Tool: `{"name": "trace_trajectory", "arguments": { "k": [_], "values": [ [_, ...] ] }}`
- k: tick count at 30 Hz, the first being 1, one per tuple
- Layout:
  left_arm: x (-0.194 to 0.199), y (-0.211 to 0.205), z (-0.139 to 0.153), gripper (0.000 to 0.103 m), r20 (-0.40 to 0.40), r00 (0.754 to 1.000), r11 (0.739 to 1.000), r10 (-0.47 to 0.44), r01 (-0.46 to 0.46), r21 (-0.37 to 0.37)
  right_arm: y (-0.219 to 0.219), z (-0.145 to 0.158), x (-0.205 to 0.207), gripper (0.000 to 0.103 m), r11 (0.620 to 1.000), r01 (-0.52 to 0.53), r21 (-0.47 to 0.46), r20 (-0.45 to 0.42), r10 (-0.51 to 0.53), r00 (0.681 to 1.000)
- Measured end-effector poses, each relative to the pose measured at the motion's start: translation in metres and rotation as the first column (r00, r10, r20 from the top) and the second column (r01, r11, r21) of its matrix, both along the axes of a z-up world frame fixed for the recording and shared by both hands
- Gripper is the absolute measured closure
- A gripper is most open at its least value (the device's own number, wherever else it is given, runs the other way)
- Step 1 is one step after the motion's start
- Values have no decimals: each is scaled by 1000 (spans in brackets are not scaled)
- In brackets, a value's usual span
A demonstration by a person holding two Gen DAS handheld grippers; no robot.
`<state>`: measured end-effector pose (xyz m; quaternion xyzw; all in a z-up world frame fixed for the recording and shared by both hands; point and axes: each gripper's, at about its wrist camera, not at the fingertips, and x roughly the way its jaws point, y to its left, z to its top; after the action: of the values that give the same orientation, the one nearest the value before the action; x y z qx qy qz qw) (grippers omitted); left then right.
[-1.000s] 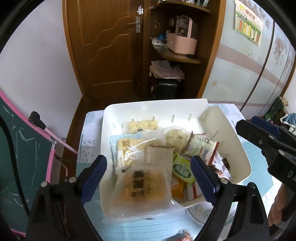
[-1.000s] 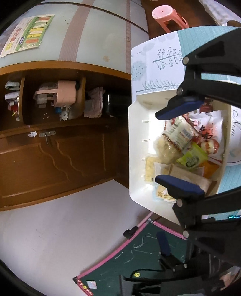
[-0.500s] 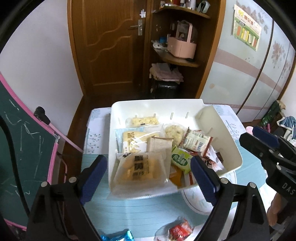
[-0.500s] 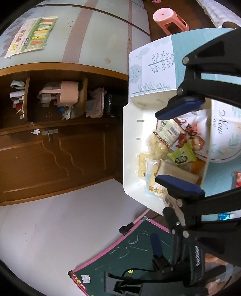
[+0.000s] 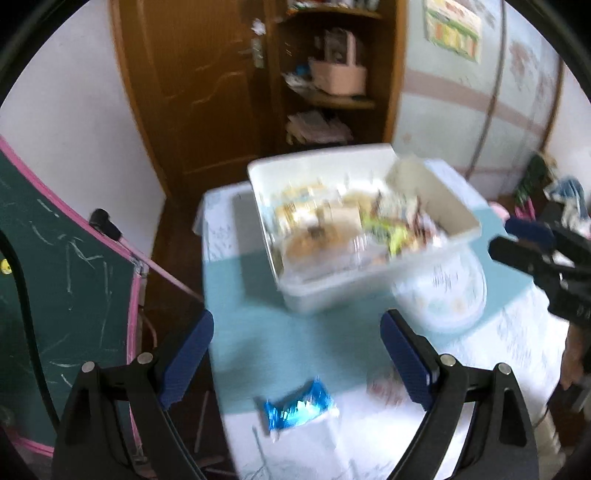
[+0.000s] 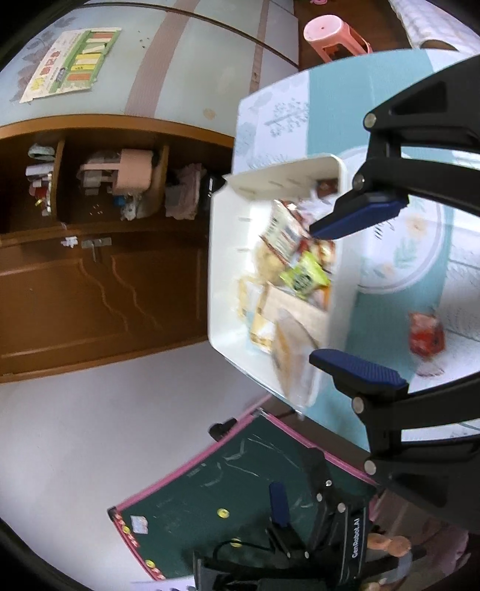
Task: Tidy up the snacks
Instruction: 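Withdraw both tools toward the blue wrapper and red candy pack, then grasp the blue foil wrapper with the left gripper while the right grasps the red candy pack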
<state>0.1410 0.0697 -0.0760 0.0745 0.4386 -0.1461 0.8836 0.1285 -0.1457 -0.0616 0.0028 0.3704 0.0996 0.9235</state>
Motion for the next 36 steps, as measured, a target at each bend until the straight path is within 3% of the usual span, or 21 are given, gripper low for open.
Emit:
{"name": "trace_trajectory", "arguments": {
  "k": [4, 9, 18, 24, 31, 36],
  "values": [
    [-16, 3, -40, 12, -81, 990, 992, -119, 123, 40, 16, -28, -13, 41, 1000, -26, -1, -57, 26, 998],
    [-24, 3, -86, 12, -144, 968, 969, -206, 222, 105, 33, -76, -21, 41, 999, -40, -7, -146, 38, 989],
    [-8, 4, -136, 12, -263, 937, 950, -228, 274, 150, 54, -144, -19, 41, 996, -55, -73, -284, 32, 958],
    [-11, -9, -149, 12, -277, 922, 918, -271, 334, 215, 62, -150, -17, 40, 993, -68, -101, -277, 38, 960],
    [-4, -11, -151, 12, -269, 928, 923, -259, 320, 212, 67, -151, -17, 38, 990, -79, -113, -271, 46, 961],
    [-2, -11, -151, 18, -276, 929, 934, -245, 302, 190, 57, -150, -11, 36, 996, -72, -53, -294, 53, 954]
  ]
}}
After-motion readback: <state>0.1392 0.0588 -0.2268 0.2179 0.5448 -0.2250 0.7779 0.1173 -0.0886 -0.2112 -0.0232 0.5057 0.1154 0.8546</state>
